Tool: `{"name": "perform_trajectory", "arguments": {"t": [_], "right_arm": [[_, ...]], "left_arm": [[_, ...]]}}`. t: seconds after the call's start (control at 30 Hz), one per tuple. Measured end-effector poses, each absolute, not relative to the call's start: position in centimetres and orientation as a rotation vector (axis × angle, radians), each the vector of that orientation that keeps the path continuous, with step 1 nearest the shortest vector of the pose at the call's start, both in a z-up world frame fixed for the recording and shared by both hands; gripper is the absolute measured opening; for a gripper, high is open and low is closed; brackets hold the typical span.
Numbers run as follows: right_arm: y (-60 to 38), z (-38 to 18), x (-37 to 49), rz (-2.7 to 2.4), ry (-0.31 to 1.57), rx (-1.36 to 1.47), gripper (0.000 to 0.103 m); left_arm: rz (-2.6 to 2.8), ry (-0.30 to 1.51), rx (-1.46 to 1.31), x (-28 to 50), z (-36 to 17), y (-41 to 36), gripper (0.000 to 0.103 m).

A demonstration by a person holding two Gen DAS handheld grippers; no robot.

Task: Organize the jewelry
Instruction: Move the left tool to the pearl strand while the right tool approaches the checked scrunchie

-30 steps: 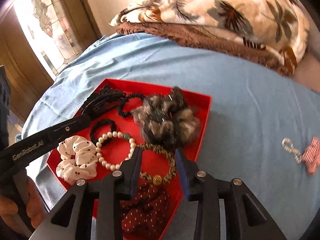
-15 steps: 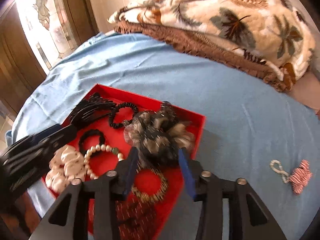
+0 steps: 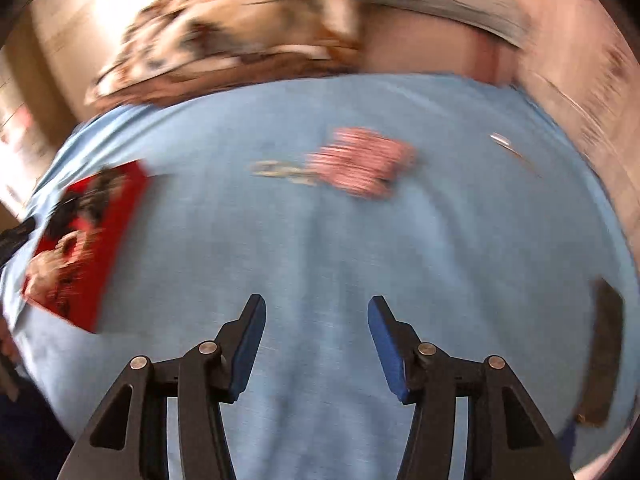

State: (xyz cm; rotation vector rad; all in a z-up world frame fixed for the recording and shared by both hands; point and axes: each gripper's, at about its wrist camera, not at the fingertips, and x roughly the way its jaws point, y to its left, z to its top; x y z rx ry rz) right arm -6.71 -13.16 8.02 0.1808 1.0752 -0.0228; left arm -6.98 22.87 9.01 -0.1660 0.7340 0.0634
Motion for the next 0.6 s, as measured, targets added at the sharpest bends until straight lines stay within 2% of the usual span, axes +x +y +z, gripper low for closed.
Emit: {"name": "perform_trajectory", "arguments": {"t": [0.07, 0.13, 0.17, 0.33, 0.6], "right_arm": [[-15.8, 7.9, -7.4, -0.067, 1.061, 0.219, 0.059], [-17.2, 7.7, -7.3, -0.078, 1.049, 0.255, 0.06], [-17.7, 7.4, -7.1, -0.075, 1.04, 0.278, 0.06], [-18.2, 6.5, -4.6, -0.029, 0.995, 0.347, 0.06], [-18.1, 4.6, 2.3, 0.025, 0.92, 0.396, 0.064]], "left_arm": [[0.003, 0.739, -0.168, -7.5, 9.9, 20.9, 0.046], [-0.047, 0.751, -0.15, -7.7, 10.6, 18.7, 0.055], [-0.077, 0.761, -0.141, -7.6, 10.9, 17.4, 0.056], [-0.177, 0.831, -0.102, -5.9, 11.0, 11.6, 0.056], [-0.213, 0.959, -0.108, -1.5, 7.8, 5.2, 0.056]]}}
